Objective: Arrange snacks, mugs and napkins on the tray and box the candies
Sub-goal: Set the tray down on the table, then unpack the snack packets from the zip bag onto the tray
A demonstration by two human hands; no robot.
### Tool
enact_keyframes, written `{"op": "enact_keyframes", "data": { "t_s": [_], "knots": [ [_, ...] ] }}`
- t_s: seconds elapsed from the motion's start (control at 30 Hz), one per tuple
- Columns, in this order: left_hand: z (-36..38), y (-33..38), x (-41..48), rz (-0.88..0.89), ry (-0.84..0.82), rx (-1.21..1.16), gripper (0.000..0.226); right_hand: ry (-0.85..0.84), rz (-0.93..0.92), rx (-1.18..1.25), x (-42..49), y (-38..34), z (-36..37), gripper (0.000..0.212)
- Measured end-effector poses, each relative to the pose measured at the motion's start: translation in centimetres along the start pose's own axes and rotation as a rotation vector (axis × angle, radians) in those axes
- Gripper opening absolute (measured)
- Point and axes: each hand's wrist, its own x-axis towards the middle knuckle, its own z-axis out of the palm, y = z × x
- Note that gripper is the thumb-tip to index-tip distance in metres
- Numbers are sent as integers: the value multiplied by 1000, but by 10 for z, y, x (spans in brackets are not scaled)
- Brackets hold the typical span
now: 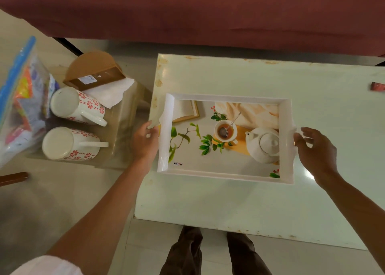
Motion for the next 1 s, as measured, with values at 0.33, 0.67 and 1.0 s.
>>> {"op": "enact_keyframes", "data": {
  "t_s": [0.33, 0.67, 1.0],
  "knots": [
    [-107, 4, -170, 296, 220, 96, 30, -37, -246, 13, -94, -66, -12, 34],
    [-261, 15, -187, 526, 649, 190, 27, -315, -330, 260, -191, -205, 49, 27],
    [-276, 49, -15, 385, 386, 704, 39, -390, -820, -60, -264, -345, 125, 56]
  ]
}}
